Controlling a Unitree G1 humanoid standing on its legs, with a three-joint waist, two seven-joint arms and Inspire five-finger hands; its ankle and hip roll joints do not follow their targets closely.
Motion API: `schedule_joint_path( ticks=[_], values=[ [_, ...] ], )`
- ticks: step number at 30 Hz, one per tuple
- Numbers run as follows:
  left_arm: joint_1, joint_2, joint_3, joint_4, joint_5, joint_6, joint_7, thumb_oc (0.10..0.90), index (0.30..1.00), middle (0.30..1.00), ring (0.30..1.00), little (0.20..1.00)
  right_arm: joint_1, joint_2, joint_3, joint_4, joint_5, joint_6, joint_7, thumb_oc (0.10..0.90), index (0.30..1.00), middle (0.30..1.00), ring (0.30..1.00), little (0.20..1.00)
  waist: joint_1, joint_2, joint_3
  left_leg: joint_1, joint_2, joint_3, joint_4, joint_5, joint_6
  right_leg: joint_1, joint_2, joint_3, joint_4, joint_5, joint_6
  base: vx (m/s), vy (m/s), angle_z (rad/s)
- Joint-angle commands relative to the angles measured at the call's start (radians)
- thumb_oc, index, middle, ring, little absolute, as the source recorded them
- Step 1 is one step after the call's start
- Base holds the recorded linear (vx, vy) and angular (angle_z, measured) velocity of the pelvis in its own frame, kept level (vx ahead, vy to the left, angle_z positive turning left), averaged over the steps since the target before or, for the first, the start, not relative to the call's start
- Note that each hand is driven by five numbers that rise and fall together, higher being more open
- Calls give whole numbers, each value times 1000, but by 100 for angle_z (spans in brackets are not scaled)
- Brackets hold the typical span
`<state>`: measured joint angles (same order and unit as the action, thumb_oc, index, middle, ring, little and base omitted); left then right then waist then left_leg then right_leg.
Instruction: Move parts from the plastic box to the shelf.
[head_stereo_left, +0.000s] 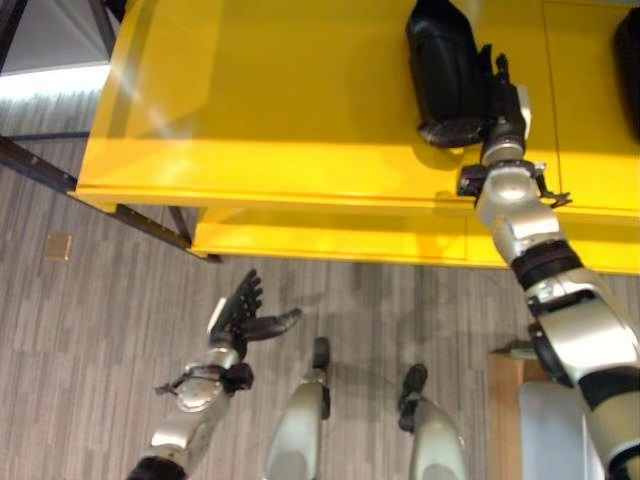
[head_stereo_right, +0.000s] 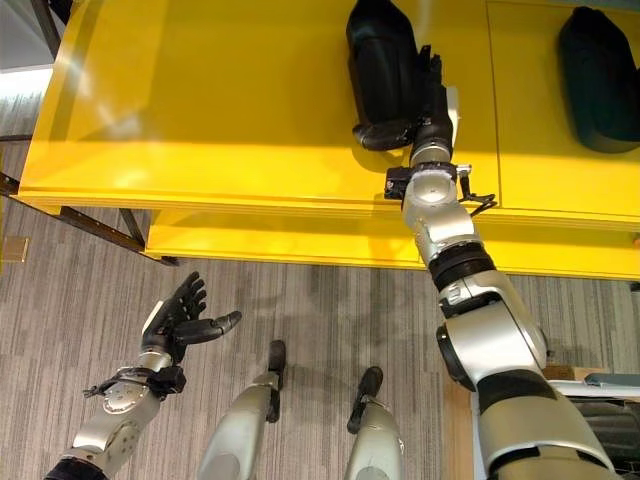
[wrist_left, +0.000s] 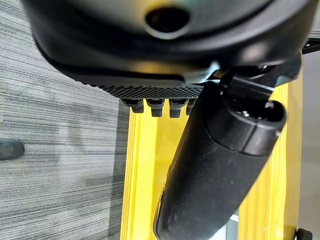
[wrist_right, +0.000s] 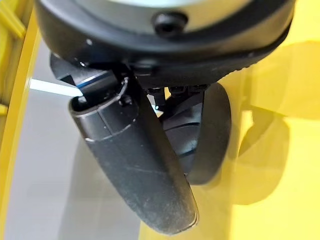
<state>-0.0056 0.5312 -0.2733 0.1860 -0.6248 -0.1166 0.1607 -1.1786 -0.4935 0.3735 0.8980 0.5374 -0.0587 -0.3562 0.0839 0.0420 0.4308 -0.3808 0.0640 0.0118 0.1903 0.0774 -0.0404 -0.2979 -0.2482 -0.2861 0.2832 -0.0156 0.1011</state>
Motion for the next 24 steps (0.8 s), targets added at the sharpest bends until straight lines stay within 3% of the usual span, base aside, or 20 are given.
schedule_joint_path(
  ticks=[1,24],
  values=[
    [12,23,0,-67,-31,-74,-8,900,1000,1000,1000,1000,-36,-32,-30,-93,20,-121,-13,900,1000,1000,1000,1000,17,-34,-76,99,64,-8,-8,-76,-36,-67,-51,63,127,-3,34,0,0,0],
    [27,26,12,-75,-34,-75,1,900,1000,1000,1000,1000,14,-34,-19,-309,2,-143,-7,900,1000,1000,1000,1000,7,-49,-77,99,64,-5,-3,-80,-33,-69,-54,64,130,0,35,0,0,0]
  ],
)
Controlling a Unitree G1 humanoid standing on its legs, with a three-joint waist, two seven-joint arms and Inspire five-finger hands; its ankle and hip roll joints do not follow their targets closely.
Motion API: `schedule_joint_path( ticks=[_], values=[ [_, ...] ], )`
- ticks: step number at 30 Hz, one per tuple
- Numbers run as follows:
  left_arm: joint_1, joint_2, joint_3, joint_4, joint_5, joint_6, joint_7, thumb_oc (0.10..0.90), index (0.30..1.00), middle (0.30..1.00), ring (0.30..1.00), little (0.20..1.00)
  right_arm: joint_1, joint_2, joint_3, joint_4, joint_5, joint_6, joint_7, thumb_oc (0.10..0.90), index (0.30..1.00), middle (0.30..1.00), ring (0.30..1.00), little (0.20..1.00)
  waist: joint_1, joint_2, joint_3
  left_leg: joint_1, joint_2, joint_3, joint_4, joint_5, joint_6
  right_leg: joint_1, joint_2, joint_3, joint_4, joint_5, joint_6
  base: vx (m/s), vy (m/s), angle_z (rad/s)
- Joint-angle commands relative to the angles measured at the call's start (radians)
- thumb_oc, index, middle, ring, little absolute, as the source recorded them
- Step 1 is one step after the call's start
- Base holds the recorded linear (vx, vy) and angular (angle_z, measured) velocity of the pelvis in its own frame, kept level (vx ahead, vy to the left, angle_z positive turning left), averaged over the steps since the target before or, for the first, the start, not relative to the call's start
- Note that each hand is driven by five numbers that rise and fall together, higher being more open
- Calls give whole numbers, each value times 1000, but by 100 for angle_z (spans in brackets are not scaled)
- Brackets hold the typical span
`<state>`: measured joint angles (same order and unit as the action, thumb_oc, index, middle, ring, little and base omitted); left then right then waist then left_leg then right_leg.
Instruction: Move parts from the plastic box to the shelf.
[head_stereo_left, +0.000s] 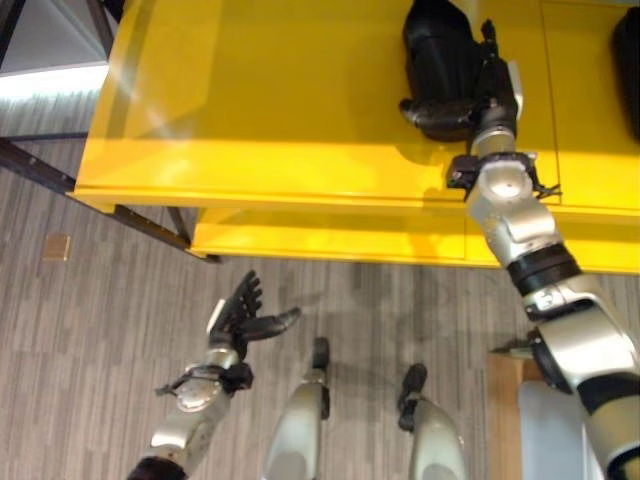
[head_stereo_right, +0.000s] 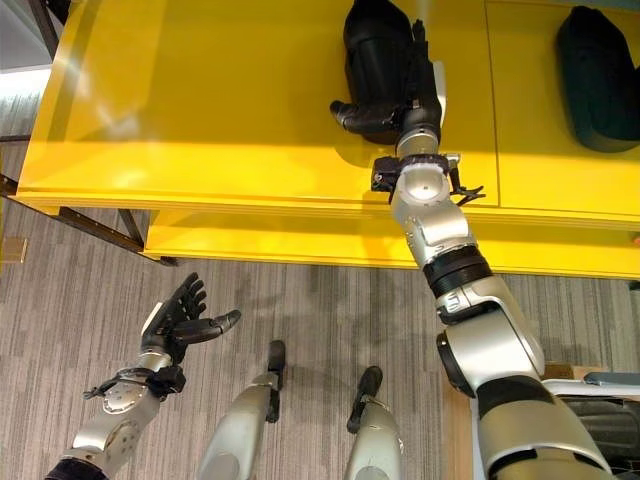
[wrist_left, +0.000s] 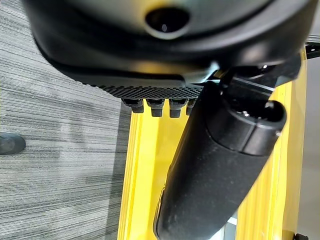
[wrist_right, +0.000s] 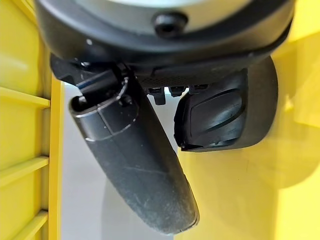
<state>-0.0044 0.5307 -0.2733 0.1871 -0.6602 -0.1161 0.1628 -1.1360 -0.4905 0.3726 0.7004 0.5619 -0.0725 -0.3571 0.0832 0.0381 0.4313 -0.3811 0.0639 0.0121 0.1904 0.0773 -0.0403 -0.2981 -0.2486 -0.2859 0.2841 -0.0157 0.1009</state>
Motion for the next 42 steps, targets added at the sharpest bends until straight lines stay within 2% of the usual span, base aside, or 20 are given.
schedule_joint_path(
  ticks=[1,15,26,42],
  values=[
    [26,28,13,-76,3,-76,0,900,1000,1000,1000,1000,-33,-41,-16,-113,-35,-128,-11,900,1000,1000,1000,1000,8,-45,-77,99,63,-5,-3,-80,-33,-68,-54,63,131,1,36,0,0,0],
    [25,26,12,-72,4,-72,3,900,1000,1000,1000,1000,-28,-40,-24,-118,-29,-127,-15,900,1000,1000,1000,1000,6,-48,-77,97,62,-6,-1,-81,-31,-70,-55,67,130,1,34,0,0,0],
    [30,29,18,-73,9,-77,2,900,1000,1000,1000,1000,-40,-104,-46,-145,-77,-129,-48,900,1000,1000,1000,1000,0,-45,-76,97,64,-5,-2,-80,-34,-75,-50,74,133,-3,33,0,0,0],
    [31,26,22,-72,17,-78,-1,900,1000,1000,1000,1000,7,-118,-95,-127,-54,-133,-52,900,1000,1000,1000,1000,4,-5,-67,110,64,-3,-18,-71,-38,-85,-50,76,152,-19,32,0,0,0]
  ],
)
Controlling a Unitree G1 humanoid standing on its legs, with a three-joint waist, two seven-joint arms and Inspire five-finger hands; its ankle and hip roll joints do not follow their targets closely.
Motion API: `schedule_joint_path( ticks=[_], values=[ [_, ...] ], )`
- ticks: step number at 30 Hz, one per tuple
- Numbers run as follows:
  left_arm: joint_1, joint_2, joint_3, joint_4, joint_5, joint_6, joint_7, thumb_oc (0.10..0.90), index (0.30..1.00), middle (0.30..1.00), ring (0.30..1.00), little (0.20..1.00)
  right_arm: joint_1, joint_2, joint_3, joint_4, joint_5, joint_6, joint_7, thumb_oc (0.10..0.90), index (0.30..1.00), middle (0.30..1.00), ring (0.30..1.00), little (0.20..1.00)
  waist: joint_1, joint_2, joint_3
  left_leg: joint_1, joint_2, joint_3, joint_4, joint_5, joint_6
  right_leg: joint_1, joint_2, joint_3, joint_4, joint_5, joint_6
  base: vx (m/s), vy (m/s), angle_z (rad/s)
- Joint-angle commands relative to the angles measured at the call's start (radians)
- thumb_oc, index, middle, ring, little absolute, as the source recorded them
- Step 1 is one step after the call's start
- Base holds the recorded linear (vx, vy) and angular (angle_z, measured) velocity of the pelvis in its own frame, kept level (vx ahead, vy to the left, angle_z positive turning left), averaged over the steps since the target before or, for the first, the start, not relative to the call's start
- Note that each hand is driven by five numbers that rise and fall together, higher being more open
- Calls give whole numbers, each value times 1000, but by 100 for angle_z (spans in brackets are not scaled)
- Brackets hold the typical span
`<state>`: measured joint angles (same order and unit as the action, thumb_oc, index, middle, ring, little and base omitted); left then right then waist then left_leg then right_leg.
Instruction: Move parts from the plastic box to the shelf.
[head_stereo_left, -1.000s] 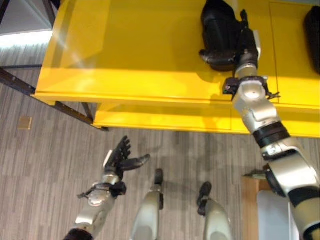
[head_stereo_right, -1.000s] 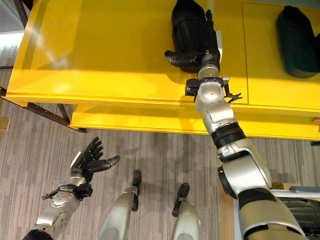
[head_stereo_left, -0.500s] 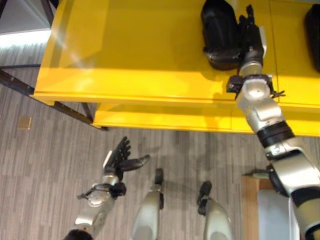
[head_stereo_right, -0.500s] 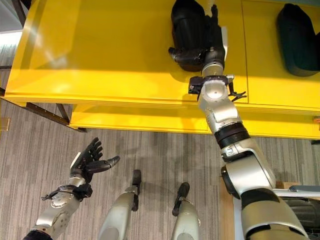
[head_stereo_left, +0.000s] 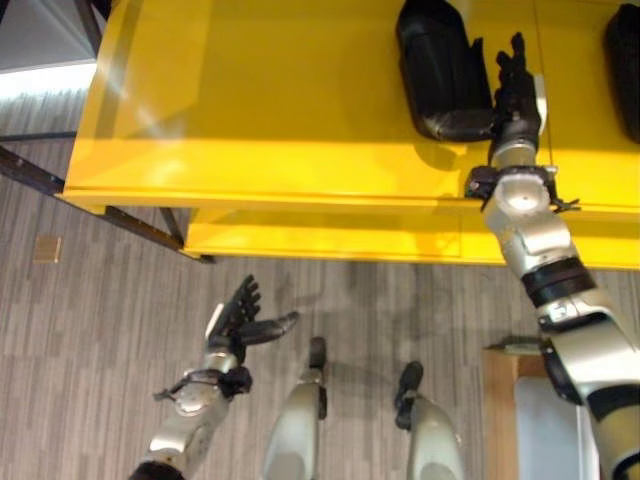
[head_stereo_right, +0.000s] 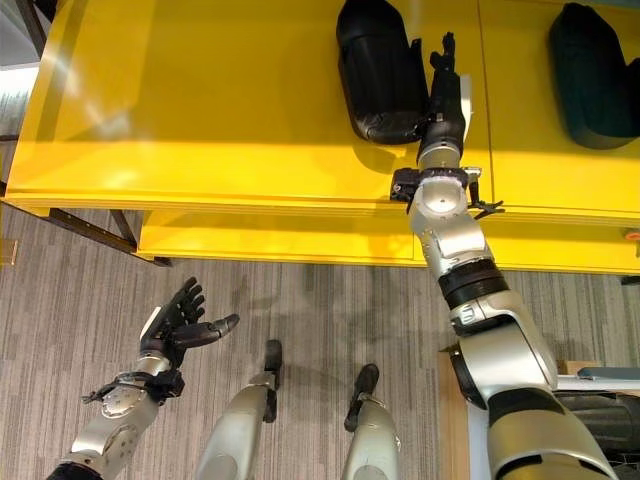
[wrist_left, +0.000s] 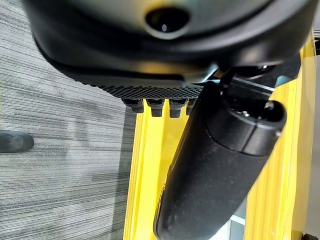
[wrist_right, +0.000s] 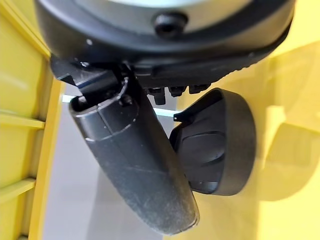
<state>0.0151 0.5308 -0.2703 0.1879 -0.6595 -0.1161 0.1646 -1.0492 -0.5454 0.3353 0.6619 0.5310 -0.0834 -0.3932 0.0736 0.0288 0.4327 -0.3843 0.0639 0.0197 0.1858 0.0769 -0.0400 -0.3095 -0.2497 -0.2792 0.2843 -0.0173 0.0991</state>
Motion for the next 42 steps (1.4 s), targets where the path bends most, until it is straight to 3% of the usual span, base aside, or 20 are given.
schedule_joint_path(
  ticks=[1,26,42],
  values=[
    [11,25,18,-72,16,-78,-3,900,1000,1000,1000,1000,-78,-60,-61,-84,-16,-123,-14,900,1000,1000,1000,1000,13,7,-68,114,64,-10,-15,-71,-39,-75,-50,69,152,-18,33,0,0,0],
    [11,7,8,-76,6,-81,1,900,1000,1000,1000,1000,-93,-29,-103,32,72,-137,-13,900,1000,1000,1000,1000,12,71,-59,120,48,-3,-41,-58,-36,-105,-60,82,174,-29,31,0,-2,0],
    [12,6,5,-80,-3,-80,-1,900,1000,1000,1000,1000,-114,43,-52,92,83,-125,28,900,1000,1000,1000,1000,8,53,-56,113,50,-2,-39,-59,-34,-114,-62,79,181,-21,32,0,0,0]
  ],
)
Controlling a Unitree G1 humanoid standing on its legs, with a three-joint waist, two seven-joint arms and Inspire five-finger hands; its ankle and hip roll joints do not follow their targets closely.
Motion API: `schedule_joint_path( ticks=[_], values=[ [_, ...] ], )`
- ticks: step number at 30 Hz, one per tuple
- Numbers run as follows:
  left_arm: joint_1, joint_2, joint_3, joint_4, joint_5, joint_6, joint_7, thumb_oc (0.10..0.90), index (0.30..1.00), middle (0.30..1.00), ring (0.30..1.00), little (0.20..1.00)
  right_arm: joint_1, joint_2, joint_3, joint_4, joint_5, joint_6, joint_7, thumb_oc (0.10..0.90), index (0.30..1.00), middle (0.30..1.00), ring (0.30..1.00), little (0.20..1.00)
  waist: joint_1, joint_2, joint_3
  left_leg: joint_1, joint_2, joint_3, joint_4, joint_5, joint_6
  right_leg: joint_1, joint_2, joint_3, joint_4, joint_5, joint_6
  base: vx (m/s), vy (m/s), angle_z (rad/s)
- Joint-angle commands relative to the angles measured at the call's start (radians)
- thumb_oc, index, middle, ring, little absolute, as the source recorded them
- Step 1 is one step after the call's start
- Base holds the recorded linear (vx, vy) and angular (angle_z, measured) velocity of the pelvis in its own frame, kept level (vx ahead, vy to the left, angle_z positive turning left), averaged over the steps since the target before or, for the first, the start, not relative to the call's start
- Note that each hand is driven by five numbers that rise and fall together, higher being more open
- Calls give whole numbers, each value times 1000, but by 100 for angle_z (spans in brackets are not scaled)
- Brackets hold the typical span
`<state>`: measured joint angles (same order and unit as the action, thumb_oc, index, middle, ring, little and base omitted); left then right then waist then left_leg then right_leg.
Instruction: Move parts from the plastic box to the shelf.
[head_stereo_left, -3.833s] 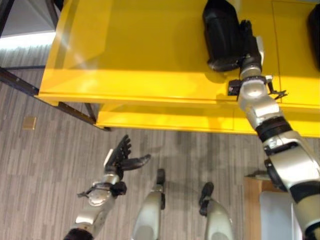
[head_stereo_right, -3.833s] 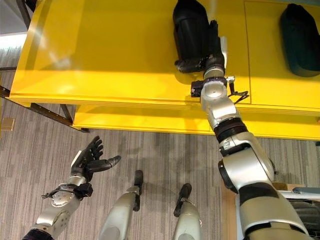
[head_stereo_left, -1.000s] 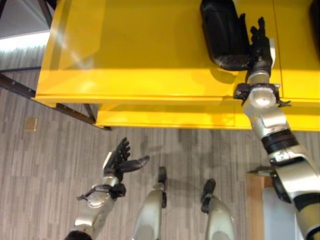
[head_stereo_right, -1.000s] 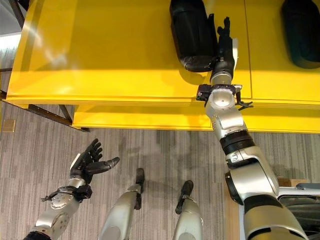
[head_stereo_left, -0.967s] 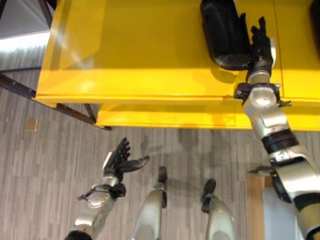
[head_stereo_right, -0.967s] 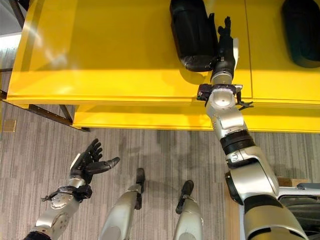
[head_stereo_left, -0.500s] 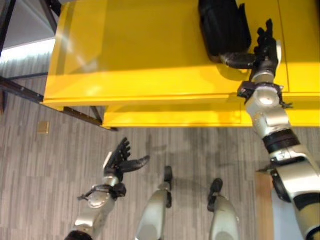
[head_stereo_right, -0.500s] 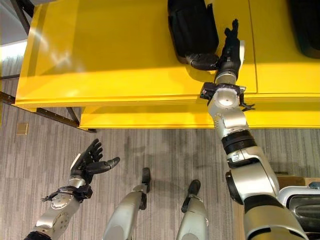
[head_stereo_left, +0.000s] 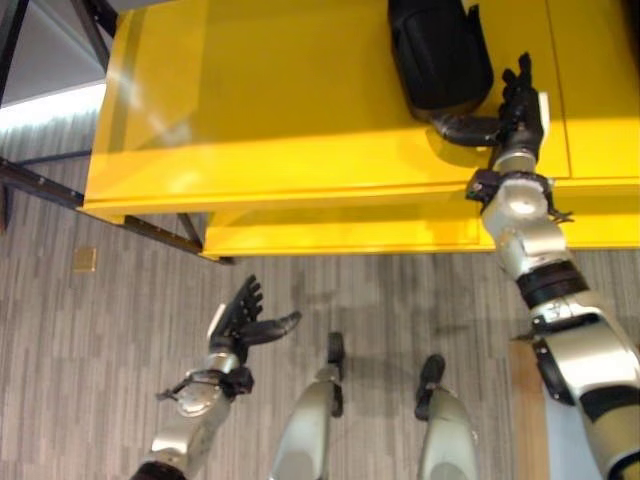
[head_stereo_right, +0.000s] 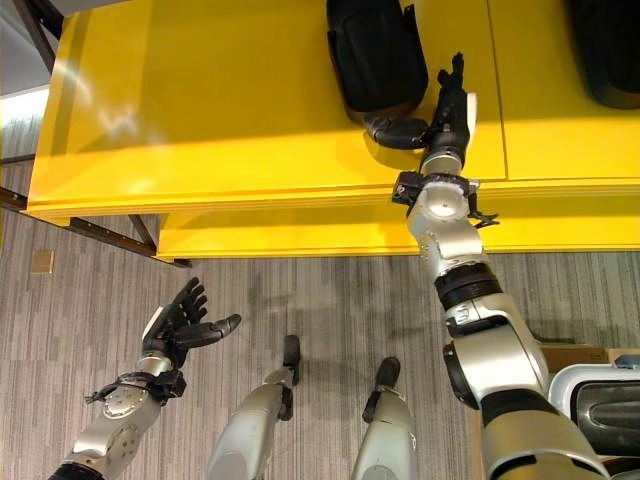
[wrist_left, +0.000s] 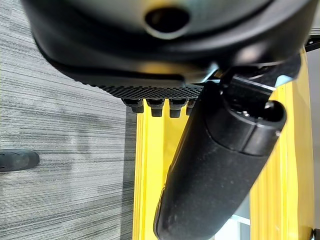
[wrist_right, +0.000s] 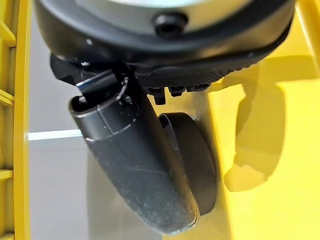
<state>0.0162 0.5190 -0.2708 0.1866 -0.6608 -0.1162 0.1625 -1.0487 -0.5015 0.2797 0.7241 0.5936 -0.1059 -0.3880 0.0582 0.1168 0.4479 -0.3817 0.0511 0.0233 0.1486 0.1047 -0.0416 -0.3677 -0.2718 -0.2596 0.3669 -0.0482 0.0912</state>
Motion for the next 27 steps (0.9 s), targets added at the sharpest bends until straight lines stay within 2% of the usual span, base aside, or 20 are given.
schedule_joint_path(
  ticks=[1,27],
  values=[
    [11,18,5,-79,-2,-80,1,900,1000,1000,1000,1000,-114,-1,3,30,21,-102,23,900,1000,1000,1000,1000,23,-35,-71,111,63,-6,-2,-87,-32,-55,-41,59,99,10,39,0,0,0],
    [13,20,8,-78,-7,-79,4,900,1000,1000,1000,1000,-68,36,8,17,22,-93,36,900,1000,1000,1000,1000,35,-57,-66,93,57,-19,10,-88,-29,-56,-43,54,97,15,38,0,0,0]
  ],
)
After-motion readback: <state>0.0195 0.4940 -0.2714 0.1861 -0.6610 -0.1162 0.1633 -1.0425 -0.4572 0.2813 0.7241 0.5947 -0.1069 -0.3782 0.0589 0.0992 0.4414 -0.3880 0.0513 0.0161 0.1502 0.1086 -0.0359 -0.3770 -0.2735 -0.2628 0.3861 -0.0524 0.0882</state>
